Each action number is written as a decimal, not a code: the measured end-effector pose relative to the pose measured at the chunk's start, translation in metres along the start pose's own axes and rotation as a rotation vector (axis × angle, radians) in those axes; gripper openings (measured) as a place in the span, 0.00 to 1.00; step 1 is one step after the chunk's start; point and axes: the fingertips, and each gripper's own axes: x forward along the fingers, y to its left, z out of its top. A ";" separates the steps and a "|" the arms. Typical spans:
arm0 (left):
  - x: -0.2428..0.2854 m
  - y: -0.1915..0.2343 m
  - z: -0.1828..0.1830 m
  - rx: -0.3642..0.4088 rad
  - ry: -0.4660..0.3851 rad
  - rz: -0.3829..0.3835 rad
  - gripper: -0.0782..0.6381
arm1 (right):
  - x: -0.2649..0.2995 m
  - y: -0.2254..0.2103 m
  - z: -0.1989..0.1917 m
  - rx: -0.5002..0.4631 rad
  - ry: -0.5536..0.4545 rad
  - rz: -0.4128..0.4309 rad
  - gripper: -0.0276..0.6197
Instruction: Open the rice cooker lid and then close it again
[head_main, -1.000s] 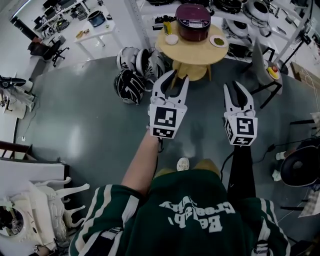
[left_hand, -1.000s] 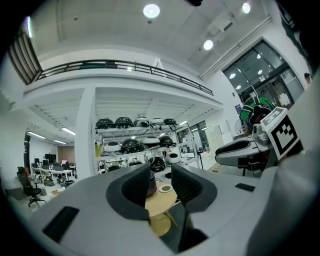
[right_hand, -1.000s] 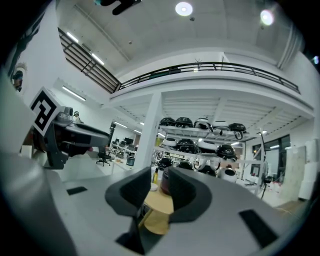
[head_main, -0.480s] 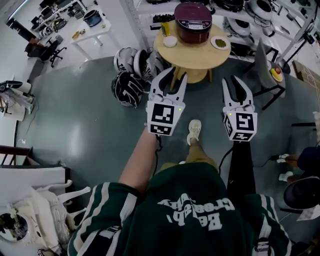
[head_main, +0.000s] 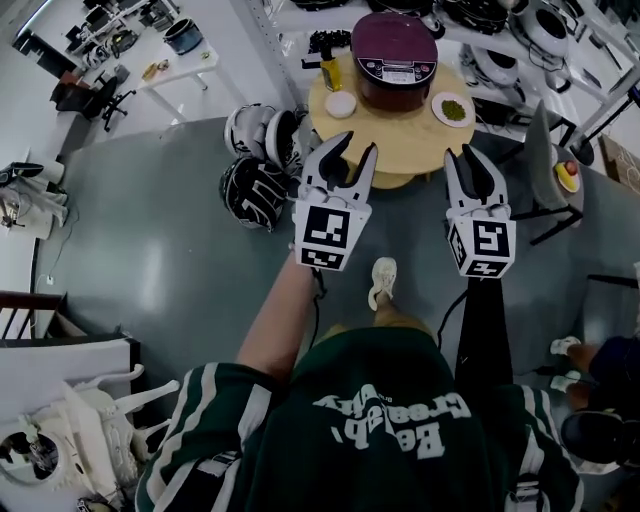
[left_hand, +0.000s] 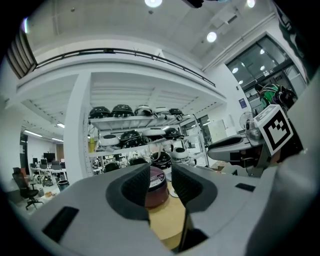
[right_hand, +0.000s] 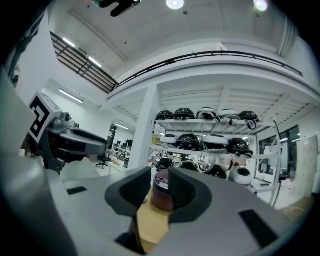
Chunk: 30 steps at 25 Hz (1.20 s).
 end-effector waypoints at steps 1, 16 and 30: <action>0.015 0.005 -0.002 0.005 0.005 0.000 0.27 | 0.015 -0.007 -0.002 0.004 0.002 0.004 0.22; 0.179 0.079 -0.009 0.002 0.016 0.075 0.27 | 0.192 -0.075 -0.010 0.020 -0.022 0.098 0.22; 0.233 0.106 -0.025 -0.019 0.019 0.039 0.27 | 0.248 -0.091 -0.024 0.033 0.020 0.088 0.25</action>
